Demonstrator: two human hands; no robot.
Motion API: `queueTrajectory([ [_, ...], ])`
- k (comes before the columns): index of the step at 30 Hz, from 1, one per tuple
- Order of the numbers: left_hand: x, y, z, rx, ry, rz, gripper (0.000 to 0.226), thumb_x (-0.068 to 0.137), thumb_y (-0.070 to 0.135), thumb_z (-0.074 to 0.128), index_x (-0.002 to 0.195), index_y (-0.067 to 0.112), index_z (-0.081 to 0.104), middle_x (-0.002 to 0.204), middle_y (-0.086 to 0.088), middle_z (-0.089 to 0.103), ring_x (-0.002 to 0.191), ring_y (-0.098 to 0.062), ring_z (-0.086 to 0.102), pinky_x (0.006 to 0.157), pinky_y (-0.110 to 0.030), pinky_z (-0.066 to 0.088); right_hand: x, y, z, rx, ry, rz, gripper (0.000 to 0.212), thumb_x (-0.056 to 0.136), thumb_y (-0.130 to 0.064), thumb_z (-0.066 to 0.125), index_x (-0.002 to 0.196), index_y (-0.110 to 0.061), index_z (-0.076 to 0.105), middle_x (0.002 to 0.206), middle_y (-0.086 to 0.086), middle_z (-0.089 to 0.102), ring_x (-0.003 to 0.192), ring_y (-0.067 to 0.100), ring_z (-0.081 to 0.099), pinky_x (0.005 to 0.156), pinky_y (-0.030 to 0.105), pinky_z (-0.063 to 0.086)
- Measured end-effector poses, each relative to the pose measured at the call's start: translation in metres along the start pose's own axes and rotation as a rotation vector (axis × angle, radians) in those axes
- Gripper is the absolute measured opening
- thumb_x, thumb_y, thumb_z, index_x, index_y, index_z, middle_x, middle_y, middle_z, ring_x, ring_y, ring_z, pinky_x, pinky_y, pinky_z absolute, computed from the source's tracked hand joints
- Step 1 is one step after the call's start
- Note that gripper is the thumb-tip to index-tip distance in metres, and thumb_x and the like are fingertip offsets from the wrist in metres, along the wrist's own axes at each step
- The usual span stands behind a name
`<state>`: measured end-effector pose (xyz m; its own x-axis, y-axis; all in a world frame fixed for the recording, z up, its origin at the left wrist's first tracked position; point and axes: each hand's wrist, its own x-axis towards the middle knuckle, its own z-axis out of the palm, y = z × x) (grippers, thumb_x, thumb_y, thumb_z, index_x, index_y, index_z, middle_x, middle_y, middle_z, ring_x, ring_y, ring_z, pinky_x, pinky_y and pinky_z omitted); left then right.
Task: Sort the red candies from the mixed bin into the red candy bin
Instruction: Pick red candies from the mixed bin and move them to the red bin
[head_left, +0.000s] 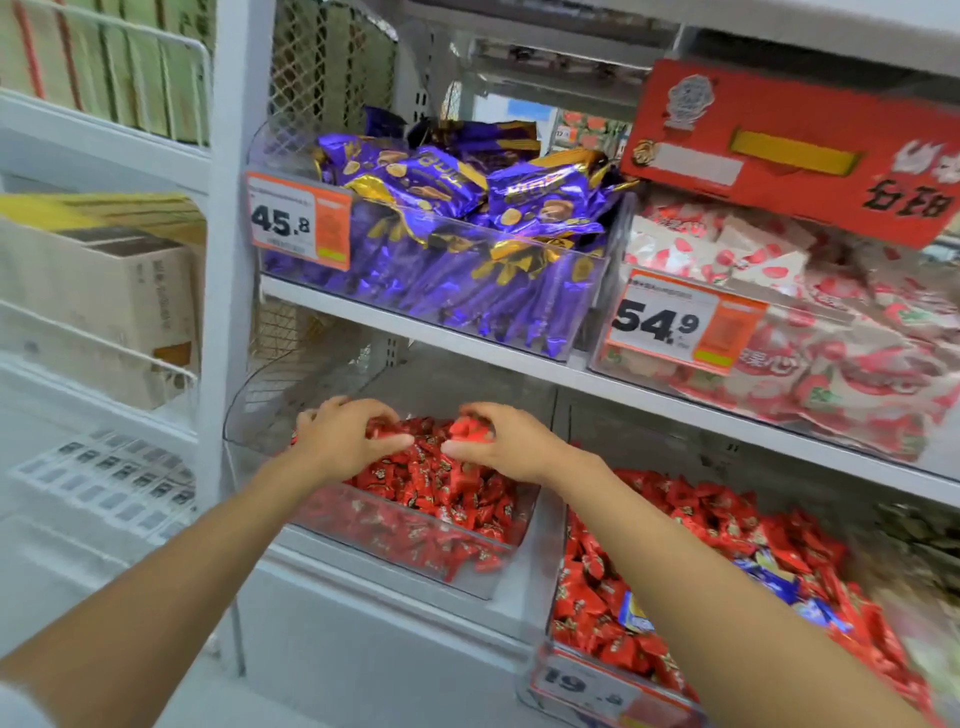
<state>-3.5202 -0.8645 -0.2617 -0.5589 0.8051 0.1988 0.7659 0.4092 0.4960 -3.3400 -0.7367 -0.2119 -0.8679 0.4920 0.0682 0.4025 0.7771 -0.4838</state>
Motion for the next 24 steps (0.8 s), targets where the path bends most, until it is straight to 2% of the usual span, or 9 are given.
queueTrajectory([
  [1, -0.001, -0.004, 0.001, 0.044, -0.02, -0.005, 0.039, 0.074, 0.072, 0.057, 0.103, 0.047, 0.06, 0.117, 0.012, 0.062, 0.124, -0.02, 0.046, 0.104, -0.046, 0.032, 0.002, 0.003, 0.0, -0.058, -0.039, 0.014, 0.061, 0.083, -0.048, 0.068, 0.131, -0.013, 0.055, 0.128, 0.002, 0.061, 0.113, 0.013, 0.058, 0.098, 0.02, 0.04],
  [3, -0.004, -0.004, 0.003, 0.065, -0.022, -0.007, 0.044, 0.078, 0.066, 0.059, 0.114, 0.041, 0.061, 0.122, 0.01, 0.061, 0.125, -0.02, 0.047, 0.103, -0.046, 0.034, -0.008, 0.008, -0.006, -0.085, -0.014, 0.012, 0.055, 0.086, -0.047, 0.064, 0.13, -0.014, 0.057, 0.134, 0.001, 0.058, 0.124, 0.015, 0.052, 0.101, 0.02, 0.035],
  [6, -0.012, 0.017, 0.003, -0.017, -0.016, 0.075, 0.04, 0.082, 0.055, 0.061, 0.113, 0.031, 0.064, 0.116, 0.006, 0.066, 0.115, -0.019, 0.057, 0.097, -0.041, 0.043, -0.046, 0.027, -0.026, -0.07, 0.138, -0.019, 0.03, 0.091, -0.034, 0.061, 0.115, -0.015, 0.067, 0.12, -0.001, 0.066, 0.114, 0.013, 0.057, 0.091, 0.016, 0.035],
  [10, -0.03, 0.085, 0.009, -0.133, -0.02, 0.311, 0.03, 0.086, 0.04, 0.064, 0.11, 0.021, 0.066, 0.109, 0.003, 0.068, 0.101, -0.014, 0.061, 0.091, -0.03, 0.046, -0.12, 0.078, -0.054, -0.099, 0.262, 0.047, 0.018, 0.091, -0.023, 0.063, 0.106, -0.016, 0.07, 0.107, -0.002, 0.067, 0.102, 0.012, 0.059, 0.095, 0.028, 0.042],
  [15, -0.062, 0.196, 0.034, -0.278, -0.157, 0.525, 0.025, 0.089, 0.028, 0.064, 0.111, 0.018, 0.065, 0.093, 0.008, 0.063, 0.081, -0.004, 0.058, 0.077, -0.019, 0.041, -0.199, 0.132, -0.077, -0.014, 0.382, 0.223, 0.015, 0.089, -0.014, 0.064, 0.098, -0.025, 0.068, 0.094, -0.014, 0.061, 0.081, -0.005, 0.055, 0.075, 0.01, 0.035],
  [17, -0.069, 0.225, 0.052, -0.205, -0.248, 0.577, 0.036, 0.09, 0.036, 0.061, 0.122, 0.02, 0.059, 0.107, 0.006, 0.06, 0.094, -0.01, 0.061, 0.081, -0.018, 0.039, -0.217, 0.153, -0.081, 0.032, 0.424, 0.288, 0.015, 0.089, -0.014, 0.064, 0.095, -0.026, 0.068, 0.099, -0.011, 0.066, 0.092, 0.002, 0.06, 0.081, 0.015, 0.039],
  [20, -0.071, 0.236, 0.085, 0.196, -0.422, 0.586, 0.071, 0.086, 0.061, 0.048, 0.145, 0.024, 0.033, 0.144, -0.007, 0.04, 0.13, -0.027, 0.04, 0.107, -0.031, 0.032, -0.229, 0.171, -0.086, 0.074, 0.447, 0.31, 0.014, 0.088, -0.012, 0.066, 0.093, -0.024, 0.071, 0.096, -0.009, 0.07, 0.093, 0.004, 0.063, 0.083, 0.018, 0.043],
  [22, -0.07, 0.235, 0.098, 0.396, -0.443, 0.575, 0.079, 0.079, 0.074, 0.038, 0.144, 0.03, 0.032, 0.137, -0.008, 0.042, 0.125, -0.029, 0.042, 0.104, -0.038, 0.035, -0.233, 0.176, -0.089, 0.094, 0.445, 0.301, 0.015, 0.089, -0.012, 0.064, 0.092, -0.025, 0.069, 0.091, -0.011, 0.068, 0.081, -0.005, 0.06, 0.074, 0.014, 0.042],
  [24, -0.063, 0.234, 0.099, 0.303, -0.42, 0.565, 0.058, 0.084, 0.06, 0.051, 0.131, 0.027, 0.046, 0.117, -0.005, 0.047, 0.112, -0.026, 0.049, 0.091, -0.033, 0.038, -0.233, 0.179, -0.091, 0.089, 0.424, 0.301, 0.014, 0.091, -0.014, 0.062, 0.093, -0.027, 0.067, 0.092, -0.012, 0.065, 0.081, -0.005, 0.058, 0.073, 0.011, 0.042],
])
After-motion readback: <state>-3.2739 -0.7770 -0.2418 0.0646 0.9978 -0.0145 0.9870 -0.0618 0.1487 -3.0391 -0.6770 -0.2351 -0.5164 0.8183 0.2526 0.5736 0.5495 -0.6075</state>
